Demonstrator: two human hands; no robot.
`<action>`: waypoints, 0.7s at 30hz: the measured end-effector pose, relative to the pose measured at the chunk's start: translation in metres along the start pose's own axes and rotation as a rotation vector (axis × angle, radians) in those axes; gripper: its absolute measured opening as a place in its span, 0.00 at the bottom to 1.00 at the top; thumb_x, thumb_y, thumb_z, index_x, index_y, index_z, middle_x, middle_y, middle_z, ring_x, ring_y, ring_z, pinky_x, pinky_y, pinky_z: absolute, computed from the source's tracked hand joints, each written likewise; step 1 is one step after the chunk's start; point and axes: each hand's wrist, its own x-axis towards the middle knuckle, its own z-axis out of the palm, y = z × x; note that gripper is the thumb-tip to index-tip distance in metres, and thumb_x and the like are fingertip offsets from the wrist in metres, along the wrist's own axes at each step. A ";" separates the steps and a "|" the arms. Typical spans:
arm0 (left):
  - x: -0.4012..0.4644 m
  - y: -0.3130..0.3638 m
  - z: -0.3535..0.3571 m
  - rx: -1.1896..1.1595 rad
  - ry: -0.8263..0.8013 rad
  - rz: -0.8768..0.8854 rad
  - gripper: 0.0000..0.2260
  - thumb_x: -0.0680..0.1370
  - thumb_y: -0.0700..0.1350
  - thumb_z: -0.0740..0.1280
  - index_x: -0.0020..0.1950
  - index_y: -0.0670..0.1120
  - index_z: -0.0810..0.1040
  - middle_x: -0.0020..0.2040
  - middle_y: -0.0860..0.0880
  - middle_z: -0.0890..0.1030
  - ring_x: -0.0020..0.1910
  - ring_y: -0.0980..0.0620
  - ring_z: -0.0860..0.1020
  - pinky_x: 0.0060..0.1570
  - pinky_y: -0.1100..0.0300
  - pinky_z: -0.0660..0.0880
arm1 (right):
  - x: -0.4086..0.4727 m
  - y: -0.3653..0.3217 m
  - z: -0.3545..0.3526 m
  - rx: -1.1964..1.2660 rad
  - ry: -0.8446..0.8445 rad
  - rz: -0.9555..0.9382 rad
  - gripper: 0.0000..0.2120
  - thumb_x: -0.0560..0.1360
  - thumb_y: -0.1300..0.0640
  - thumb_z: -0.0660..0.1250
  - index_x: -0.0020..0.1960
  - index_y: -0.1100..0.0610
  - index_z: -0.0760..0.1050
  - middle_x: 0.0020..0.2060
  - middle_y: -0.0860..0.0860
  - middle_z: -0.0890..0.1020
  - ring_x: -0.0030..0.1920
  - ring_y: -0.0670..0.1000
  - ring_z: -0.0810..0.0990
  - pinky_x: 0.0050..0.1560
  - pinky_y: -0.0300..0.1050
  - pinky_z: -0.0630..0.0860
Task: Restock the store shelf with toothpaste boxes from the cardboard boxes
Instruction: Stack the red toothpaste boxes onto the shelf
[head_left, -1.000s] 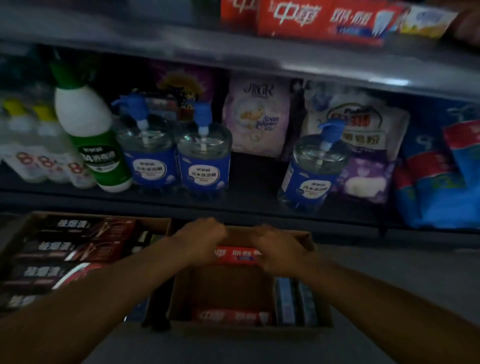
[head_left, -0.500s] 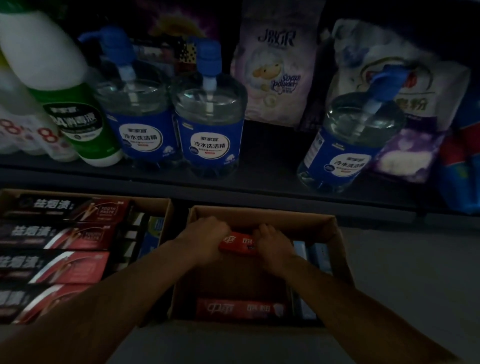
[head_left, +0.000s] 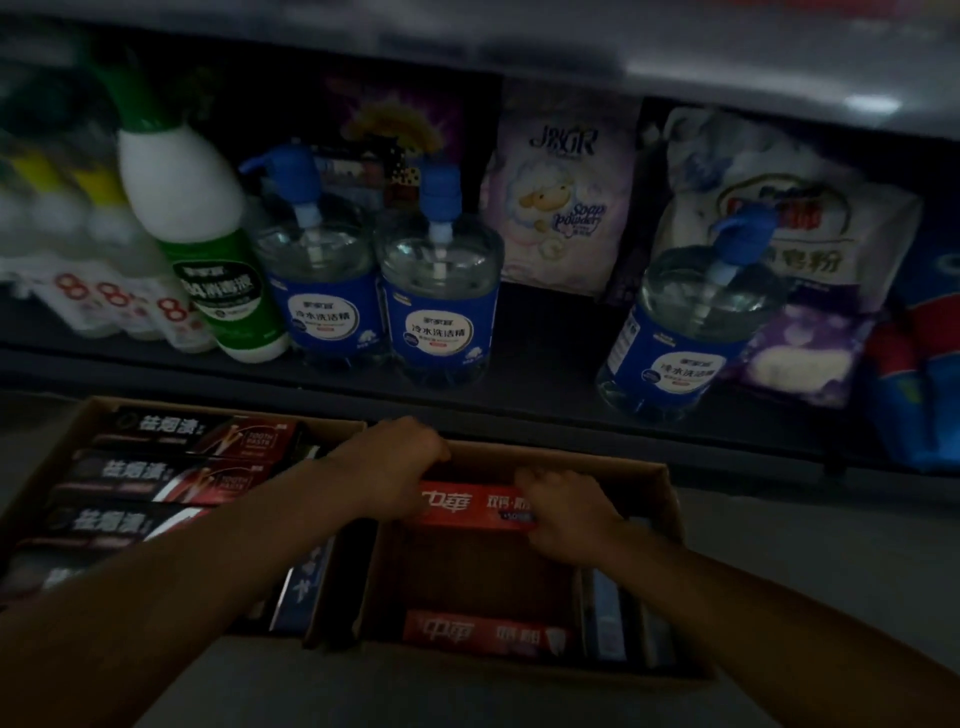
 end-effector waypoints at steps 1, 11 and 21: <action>-0.005 0.002 -0.011 -0.010 0.005 -0.008 0.12 0.71 0.47 0.73 0.54 0.50 0.80 0.50 0.53 0.81 0.46 0.56 0.79 0.48 0.57 0.78 | -0.007 -0.001 -0.018 0.012 0.013 -0.023 0.27 0.73 0.51 0.69 0.68 0.55 0.64 0.64 0.54 0.73 0.61 0.54 0.74 0.59 0.48 0.72; -0.069 0.050 -0.158 -0.037 0.117 0.002 0.17 0.70 0.51 0.74 0.56 0.48 0.78 0.50 0.59 0.79 0.46 0.59 0.77 0.41 0.66 0.72 | -0.094 0.012 -0.215 -0.128 0.311 -0.189 0.18 0.70 0.47 0.68 0.57 0.53 0.71 0.51 0.49 0.78 0.50 0.50 0.78 0.43 0.44 0.74; -0.099 0.104 -0.312 -0.176 0.151 0.030 0.26 0.68 0.48 0.78 0.64 0.48 0.78 0.55 0.56 0.83 0.51 0.59 0.81 0.58 0.58 0.77 | -0.149 0.041 -0.358 -0.381 0.747 -0.196 0.17 0.60 0.50 0.70 0.47 0.54 0.75 0.40 0.50 0.81 0.37 0.54 0.81 0.29 0.42 0.73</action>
